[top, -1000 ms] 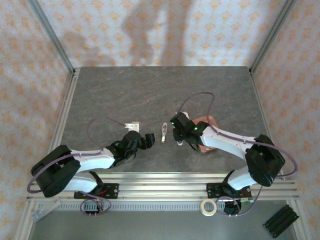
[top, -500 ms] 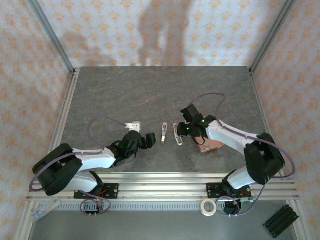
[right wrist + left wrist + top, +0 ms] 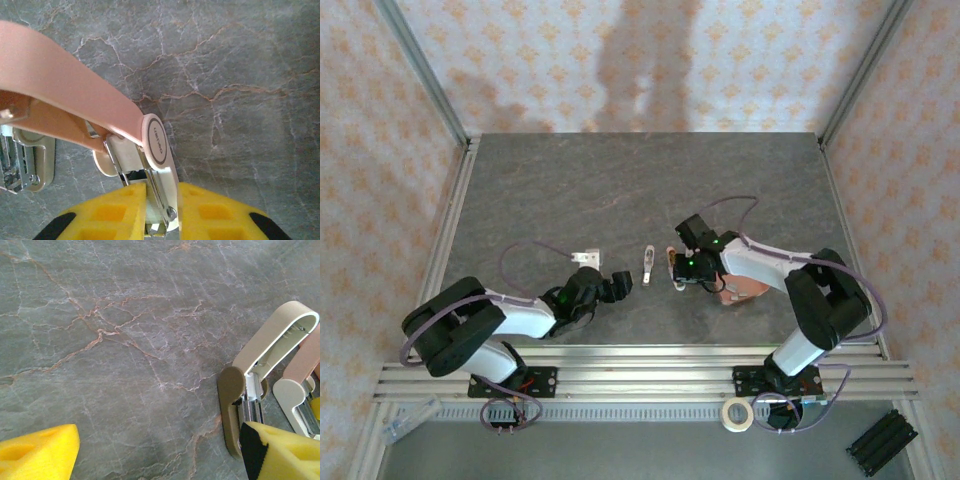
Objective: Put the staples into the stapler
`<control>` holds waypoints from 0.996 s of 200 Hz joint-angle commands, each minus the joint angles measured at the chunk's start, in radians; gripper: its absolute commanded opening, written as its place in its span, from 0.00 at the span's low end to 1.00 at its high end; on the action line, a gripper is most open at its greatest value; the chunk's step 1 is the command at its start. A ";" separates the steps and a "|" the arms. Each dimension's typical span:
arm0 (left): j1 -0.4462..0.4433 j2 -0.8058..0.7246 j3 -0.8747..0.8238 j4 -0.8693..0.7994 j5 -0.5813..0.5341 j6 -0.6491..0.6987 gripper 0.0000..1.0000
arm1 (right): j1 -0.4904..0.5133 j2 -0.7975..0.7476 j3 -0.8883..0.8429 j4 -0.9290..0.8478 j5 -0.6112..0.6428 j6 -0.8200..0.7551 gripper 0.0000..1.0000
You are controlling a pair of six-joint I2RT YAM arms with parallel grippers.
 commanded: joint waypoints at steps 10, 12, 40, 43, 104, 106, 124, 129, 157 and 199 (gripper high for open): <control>0.010 0.032 -0.029 0.109 0.010 -0.008 0.83 | -0.002 0.019 -0.006 -0.061 0.012 0.024 0.18; 0.010 0.033 -0.030 0.110 0.010 -0.008 0.83 | -0.002 0.020 -0.007 -0.061 0.011 0.025 0.18; 0.012 0.054 -0.033 0.137 0.023 -0.004 0.83 | -0.002 0.035 -0.006 -0.057 0.019 0.036 0.15; 0.012 0.056 -0.033 0.140 0.026 -0.005 0.83 | -0.002 0.037 -0.005 -0.057 0.022 0.038 0.14; 0.012 0.077 -0.033 0.182 0.044 -0.010 0.82 | -0.002 0.081 0.030 -0.073 0.059 0.039 0.12; 0.012 0.077 -0.033 0.182 0.044 -0.010 0.82 | -0.002 0.082 0.032 -0.073 0.059 0.039 0.12; 0.012 0.070 -0.030 0.178 0.044 -0.003 0.82 | -0.002 0.094 0.049 -0.073 0.055 0.035 0.12; 0.013 0.066 -0.029 0.175 0.046 -0.001 0.82 | -0.002 0.093 0.054 -0.074 0.054 0.033 0.12; 0.012 0.017 0.005 0.086 0.055 0.030 0.82 | -0.002 0.043 0.074 -0.077 0.073 0.028 0.15; 0.012 -0.097 0.163 -0.261 0.085 0.181 0.82 | -0.004 -0.090 0.069 -0.082 0.119 0.029 0.29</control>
